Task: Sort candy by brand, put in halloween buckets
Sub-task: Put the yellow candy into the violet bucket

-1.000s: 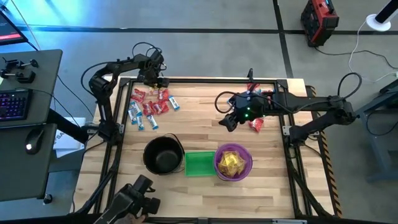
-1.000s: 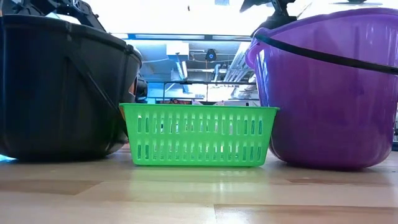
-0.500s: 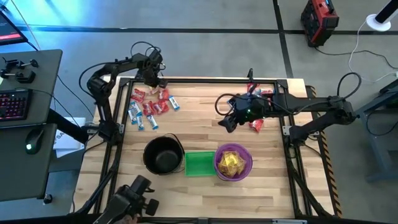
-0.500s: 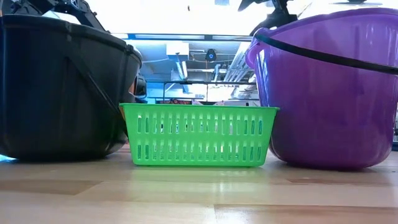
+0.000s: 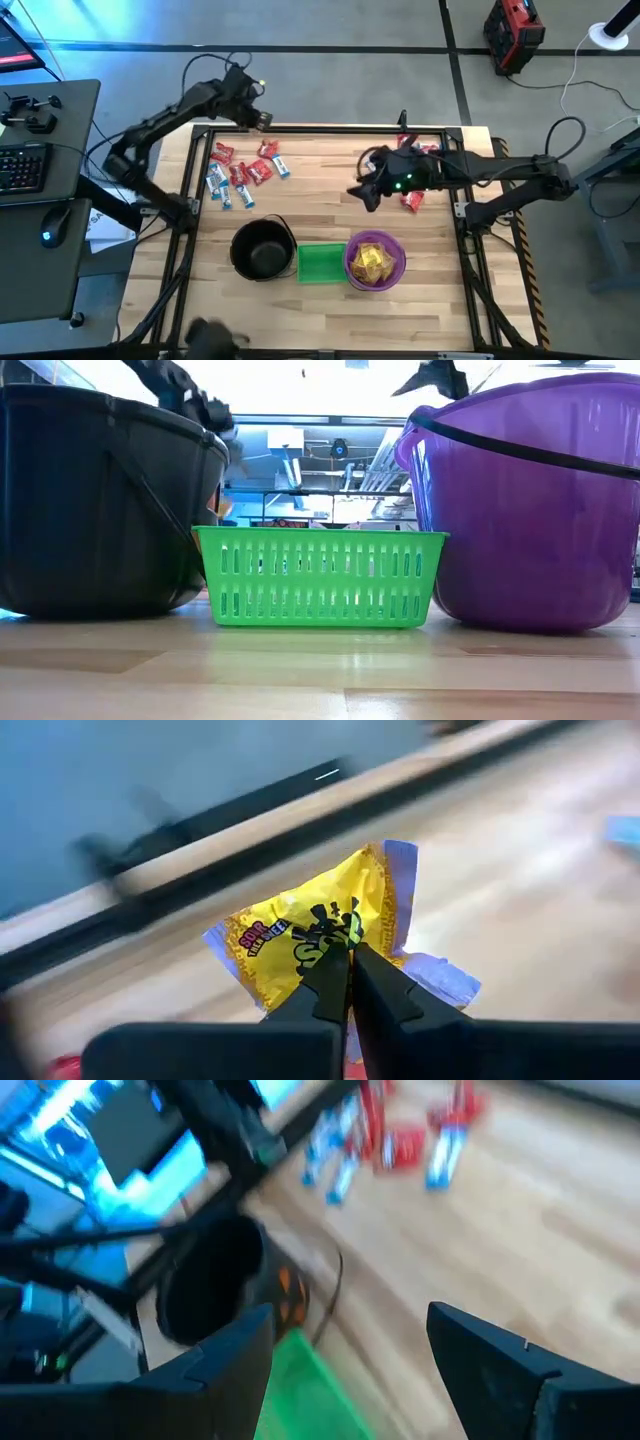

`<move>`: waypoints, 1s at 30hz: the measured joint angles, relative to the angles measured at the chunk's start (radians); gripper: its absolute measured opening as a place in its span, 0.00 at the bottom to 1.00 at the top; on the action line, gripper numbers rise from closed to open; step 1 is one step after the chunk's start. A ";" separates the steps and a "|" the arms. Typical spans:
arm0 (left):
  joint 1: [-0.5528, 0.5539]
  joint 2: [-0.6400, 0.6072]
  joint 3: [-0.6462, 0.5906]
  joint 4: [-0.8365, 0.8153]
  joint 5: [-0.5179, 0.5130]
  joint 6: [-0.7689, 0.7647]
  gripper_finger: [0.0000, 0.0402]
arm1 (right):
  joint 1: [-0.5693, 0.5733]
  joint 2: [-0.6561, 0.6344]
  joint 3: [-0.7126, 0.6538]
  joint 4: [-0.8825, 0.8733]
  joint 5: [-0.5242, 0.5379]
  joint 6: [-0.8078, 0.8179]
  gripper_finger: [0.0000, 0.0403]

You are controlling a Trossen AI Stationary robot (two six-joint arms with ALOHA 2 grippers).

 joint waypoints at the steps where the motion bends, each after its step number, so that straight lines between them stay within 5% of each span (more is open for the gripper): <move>1: -0.046 -0.031 0.000 0.010 0.015 -0.014 0.00 | 0.000 -0.006 0.000 0.027 0.025 -0.021 0.64; 8: -0.468 -0.117 0.000 0.155 0.019 -0.181 0.00 | -0.003 -0.034 0.000 0.192 0.183 -0.153 0.64; 16: -0.844 0.037 0.000 0.550 0.023 -0.360 0.00 | -0.025 -0.053 0.000 0.289 0.154 -0.279 0.64; 25: -1.010 0.291 0.001 0.995 0.123 -0.454 0.00 | -0.024 -0.173 0.001 0.408 0.152 -0.297 0.64; 30: -1.048 0.353 0.002 1.090 0.145 -0.413 0.00 | 0.001 -0.183 -0.002 0.383 0.153 -0.244 0.64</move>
